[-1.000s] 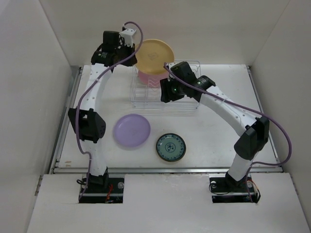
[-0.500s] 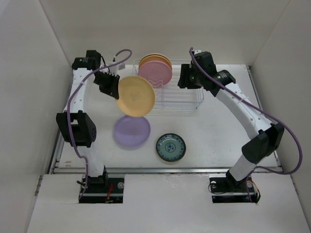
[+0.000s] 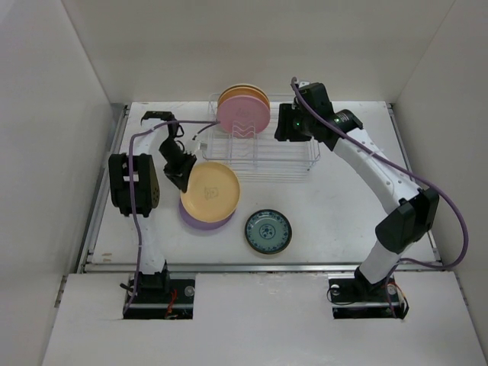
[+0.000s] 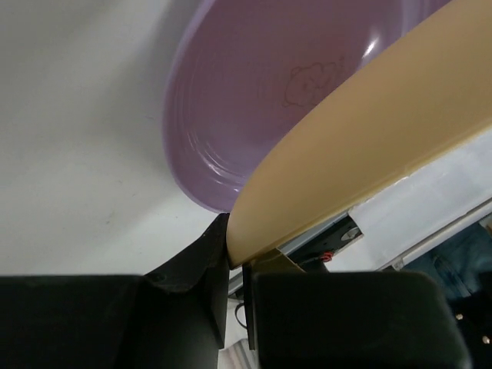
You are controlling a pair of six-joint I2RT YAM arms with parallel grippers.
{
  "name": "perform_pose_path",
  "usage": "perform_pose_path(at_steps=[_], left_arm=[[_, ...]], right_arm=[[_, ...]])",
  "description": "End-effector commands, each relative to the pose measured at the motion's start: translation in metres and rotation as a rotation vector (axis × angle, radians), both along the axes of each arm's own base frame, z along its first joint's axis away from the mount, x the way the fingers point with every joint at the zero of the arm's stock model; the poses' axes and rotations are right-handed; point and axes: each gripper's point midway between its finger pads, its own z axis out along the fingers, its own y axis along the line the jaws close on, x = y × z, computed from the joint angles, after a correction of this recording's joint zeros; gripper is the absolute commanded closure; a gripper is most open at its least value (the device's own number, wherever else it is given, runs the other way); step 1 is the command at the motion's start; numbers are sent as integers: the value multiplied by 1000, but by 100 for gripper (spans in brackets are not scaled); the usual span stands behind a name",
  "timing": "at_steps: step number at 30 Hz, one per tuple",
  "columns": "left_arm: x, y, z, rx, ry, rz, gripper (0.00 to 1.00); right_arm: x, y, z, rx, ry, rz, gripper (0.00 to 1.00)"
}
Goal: Unload the plates from the dish rack
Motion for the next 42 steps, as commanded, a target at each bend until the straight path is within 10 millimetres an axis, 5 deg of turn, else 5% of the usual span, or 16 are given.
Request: perform_pose_path(at_steps=[1, 12, 15, 22, 26, 34, 42], left_arm=[[-42, 3, 13, 62, 186, -32, 100], [-56, 12, 22, 84, 253, -87, 51], [-56, 10, 30, 75, 243, -83, 50], [-40, 12, 55, 97, 104, -67, 37], [-31, 14, 59, 123, 43, -39, 35], [4, 6, 64, 121, -89, 76, 35], [4, 4, 57, 117, -58, 84, 35]], right_arm=[[3, 4, 15, 29, -41, -2, 46], [18, 11, 13, 7, -48, 16, 37], [38, 13, 34, 10, -121, 6, 32], [124, 48, 39, -57, -306, 100, 31], [157, 60, 31, -96, -411, 125, 31], [191, 75, 2, -114, -482, 139, 48], [202, 68, -7, -154, -494, 87, 52]])
